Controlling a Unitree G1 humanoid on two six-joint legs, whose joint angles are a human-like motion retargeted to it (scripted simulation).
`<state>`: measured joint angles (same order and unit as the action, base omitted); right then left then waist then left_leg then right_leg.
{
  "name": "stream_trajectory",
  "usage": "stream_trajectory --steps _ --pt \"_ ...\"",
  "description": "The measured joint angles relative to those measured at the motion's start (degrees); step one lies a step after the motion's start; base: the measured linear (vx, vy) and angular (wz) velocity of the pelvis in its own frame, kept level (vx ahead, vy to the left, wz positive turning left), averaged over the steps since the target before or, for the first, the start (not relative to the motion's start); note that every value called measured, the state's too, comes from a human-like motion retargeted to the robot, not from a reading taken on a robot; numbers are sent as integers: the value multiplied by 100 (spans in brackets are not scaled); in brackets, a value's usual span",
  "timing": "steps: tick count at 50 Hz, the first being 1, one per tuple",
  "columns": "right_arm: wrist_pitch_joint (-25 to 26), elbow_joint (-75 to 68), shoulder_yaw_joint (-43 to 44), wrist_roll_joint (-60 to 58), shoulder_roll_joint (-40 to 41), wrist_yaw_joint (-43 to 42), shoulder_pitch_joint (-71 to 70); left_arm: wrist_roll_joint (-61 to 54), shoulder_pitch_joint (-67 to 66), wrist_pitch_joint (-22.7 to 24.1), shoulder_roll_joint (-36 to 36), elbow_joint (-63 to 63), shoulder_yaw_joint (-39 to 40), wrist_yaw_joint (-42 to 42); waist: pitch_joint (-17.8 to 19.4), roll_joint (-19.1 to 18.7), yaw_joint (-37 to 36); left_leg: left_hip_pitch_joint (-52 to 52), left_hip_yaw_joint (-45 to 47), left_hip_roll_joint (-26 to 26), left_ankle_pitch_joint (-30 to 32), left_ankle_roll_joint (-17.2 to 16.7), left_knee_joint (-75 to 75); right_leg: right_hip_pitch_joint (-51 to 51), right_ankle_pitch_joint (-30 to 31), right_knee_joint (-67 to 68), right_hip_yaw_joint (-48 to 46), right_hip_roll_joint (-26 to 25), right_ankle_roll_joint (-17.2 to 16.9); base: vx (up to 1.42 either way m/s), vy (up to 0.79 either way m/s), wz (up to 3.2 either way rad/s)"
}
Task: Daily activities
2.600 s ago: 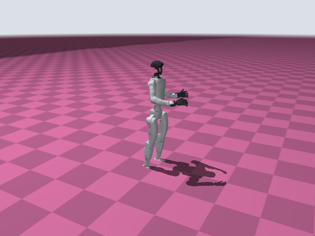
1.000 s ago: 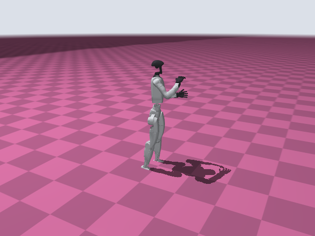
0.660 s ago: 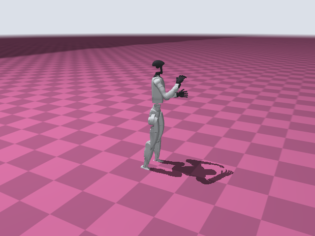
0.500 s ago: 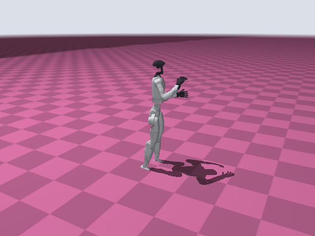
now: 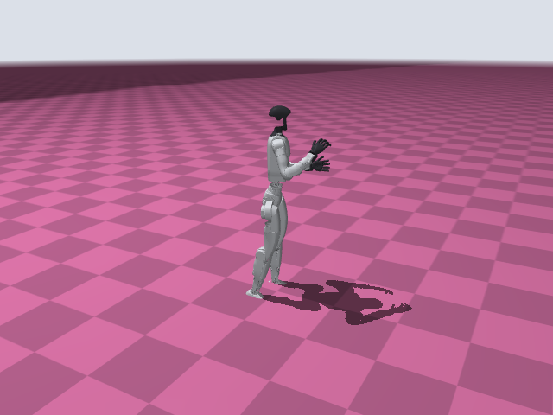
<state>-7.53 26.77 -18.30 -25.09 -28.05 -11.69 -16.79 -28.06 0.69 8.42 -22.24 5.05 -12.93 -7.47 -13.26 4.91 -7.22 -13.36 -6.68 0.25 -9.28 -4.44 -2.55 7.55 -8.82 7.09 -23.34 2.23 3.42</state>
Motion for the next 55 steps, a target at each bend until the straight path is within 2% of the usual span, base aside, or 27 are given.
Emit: stream_trajectory --steps 25,38,55 --pt "-83 -337 7 490 238 -1244 240 -558 147 229 214 53 -60 684 78 10 -117 4 -98 -12 -31 30 4 -58 24 -32 -59 -15 22 0 0 0" --pt "-126 -410 -402 262 223 -1426 -254 -227 303 304 84 36 -259 910 49 109 -195 -22 -129 -44 17 9 0 45 -68 205 -71 51 63 0 0 0" --pt "-44 -388 -401 -107 110 -1366 -506 167 423 249 38 3 -302 906 -21 199 -207 -94 -151 -78 77 -10 -5 151 -94 320 -87 102 68 0 0 0"
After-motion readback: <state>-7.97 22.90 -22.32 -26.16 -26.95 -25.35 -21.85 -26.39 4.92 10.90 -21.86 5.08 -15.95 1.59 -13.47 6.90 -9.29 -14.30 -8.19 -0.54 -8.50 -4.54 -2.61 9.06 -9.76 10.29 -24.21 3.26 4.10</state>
